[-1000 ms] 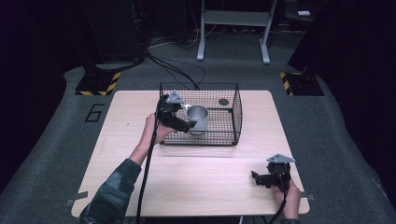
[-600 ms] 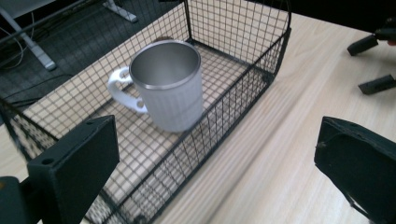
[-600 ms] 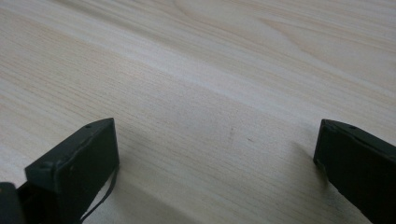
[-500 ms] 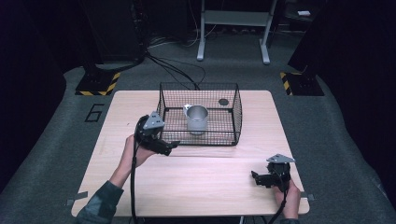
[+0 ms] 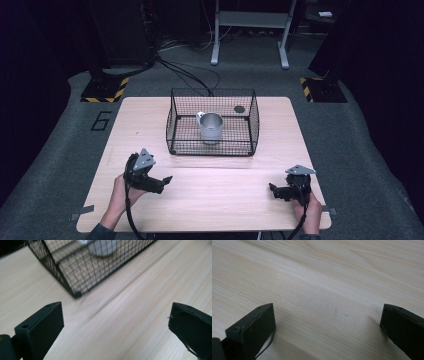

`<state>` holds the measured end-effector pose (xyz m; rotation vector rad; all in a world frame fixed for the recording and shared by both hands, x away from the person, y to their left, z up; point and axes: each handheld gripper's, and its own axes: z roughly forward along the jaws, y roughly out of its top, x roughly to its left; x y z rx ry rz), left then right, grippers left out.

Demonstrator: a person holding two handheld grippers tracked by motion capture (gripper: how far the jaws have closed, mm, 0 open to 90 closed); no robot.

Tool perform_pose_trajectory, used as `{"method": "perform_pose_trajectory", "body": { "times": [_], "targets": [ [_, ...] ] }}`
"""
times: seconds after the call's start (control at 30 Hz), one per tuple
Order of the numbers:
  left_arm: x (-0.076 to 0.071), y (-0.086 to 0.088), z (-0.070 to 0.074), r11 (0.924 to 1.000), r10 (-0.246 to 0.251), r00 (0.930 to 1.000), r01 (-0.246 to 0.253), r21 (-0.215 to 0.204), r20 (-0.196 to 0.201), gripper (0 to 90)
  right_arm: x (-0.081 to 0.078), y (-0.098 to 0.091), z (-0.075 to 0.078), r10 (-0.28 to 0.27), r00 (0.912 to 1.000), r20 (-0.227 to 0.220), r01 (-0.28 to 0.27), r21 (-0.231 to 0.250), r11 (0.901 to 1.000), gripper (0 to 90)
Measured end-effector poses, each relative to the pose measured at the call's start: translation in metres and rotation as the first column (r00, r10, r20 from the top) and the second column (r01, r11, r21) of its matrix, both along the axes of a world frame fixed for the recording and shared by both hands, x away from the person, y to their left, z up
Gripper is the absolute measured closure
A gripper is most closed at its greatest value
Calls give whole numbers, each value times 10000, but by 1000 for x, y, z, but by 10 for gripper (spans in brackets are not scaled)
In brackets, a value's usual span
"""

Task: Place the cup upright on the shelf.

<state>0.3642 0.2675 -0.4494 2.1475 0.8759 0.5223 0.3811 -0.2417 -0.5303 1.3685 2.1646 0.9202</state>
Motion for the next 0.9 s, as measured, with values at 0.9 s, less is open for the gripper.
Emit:
{"method": "perform_pose_trajectory", "body": {
  "times": [0.9],
  "targets": [
    [1,40,-81,9909,1340,9852,-1343,46,-1069,0,0,0,0,6,10000,-11,-6,-13,10000,0]
  ]
}}
